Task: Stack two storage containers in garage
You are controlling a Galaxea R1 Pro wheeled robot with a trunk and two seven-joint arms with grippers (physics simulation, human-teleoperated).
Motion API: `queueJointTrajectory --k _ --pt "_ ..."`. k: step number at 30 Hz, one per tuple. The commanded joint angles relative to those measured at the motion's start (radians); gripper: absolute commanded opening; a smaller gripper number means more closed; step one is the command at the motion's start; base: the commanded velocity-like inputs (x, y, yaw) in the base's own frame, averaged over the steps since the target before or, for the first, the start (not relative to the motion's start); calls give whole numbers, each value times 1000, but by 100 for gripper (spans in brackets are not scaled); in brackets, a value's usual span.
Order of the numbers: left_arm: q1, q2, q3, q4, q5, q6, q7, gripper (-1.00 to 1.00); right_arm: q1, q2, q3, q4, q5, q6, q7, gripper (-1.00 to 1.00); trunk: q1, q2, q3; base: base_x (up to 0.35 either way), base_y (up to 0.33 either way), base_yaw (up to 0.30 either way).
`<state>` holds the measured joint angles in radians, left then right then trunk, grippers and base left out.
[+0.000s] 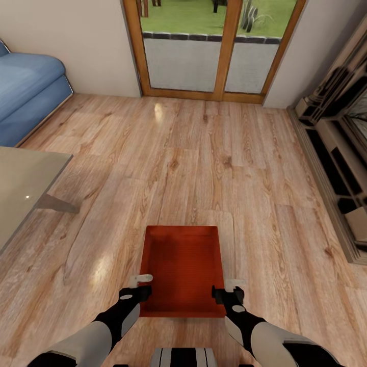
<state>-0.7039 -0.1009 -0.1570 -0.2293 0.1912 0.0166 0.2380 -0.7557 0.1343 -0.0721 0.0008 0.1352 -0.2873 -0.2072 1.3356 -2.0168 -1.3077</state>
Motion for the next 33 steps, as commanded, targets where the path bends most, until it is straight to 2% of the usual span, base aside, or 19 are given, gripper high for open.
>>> queueJointTrajectory --k 1,15,24,33 --pt "0 1 -9 -1 10 2 6 100 -1 1 -8 2 10 -3 -4 100 0 0 0 0 0 0" --pt "0 4 -10 -1 10 2 6 100 -1 1 -8 4 11 -3 -4 100 0 0 0 0 0 0" --pt "0 4 -10 -1 10 2 7 100 -1 -4 -8 4 12 -3 -4 100 34 -63 -29 0 0 0" --pt "0 4 -10 -3 10 2 7 100 -1 -4 -8 4 12 -3 -4 100 34 -63 -29 0 0 0"
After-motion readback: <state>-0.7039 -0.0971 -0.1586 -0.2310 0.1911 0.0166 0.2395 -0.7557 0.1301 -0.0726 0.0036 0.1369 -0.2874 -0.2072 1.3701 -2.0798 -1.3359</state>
